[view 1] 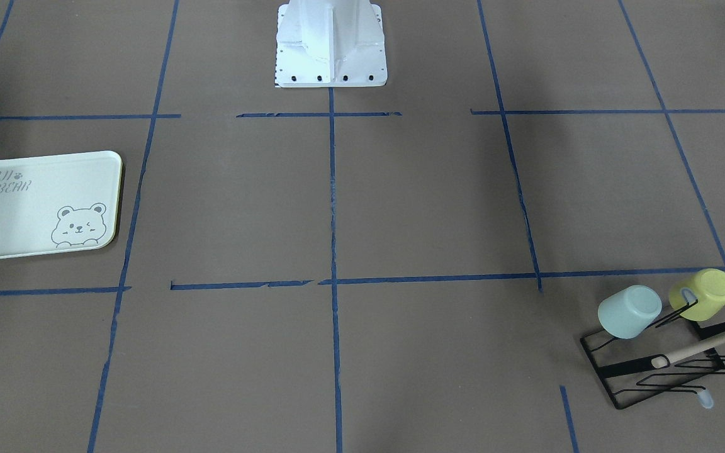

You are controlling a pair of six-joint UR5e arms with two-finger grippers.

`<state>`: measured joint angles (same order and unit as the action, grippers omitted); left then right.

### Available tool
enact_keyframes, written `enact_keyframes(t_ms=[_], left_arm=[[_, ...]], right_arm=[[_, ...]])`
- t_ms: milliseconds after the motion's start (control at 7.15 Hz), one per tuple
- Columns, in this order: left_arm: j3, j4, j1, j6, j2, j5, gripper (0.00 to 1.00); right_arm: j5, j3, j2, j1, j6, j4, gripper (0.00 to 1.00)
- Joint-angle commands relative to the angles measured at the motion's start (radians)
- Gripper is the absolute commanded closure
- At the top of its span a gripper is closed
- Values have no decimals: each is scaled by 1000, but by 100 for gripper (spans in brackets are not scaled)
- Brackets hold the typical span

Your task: Left arm grabs green cup and hands to right arm on tray

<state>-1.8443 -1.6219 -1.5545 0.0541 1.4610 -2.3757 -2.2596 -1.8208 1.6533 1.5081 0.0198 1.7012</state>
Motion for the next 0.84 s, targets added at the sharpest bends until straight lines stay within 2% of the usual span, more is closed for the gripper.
enact_keyframes(t_ms=[0, 140, 280, 560, 699], left_arm=[[-10, -47, -1, -2, 5, 1, 0], [12, -44, 1, -64, 39, 1, 0], [-1, -47, 2, -212, 67, 6, 0], [6, -52, 8, -240, 82, 1, 0], [-1, -59, 10, -328, 97, 0, 0]], right_arm=[[0, 0, 0, 1, 0, 0, 0], [0, 0, 0, 1, 2, 0, 0], [0, 0, 0, 1, 0, 0, 0], [0, -2, 0, 1, 0, 0, 0], [0, -2, 0, 1, 0, 0, 0]])
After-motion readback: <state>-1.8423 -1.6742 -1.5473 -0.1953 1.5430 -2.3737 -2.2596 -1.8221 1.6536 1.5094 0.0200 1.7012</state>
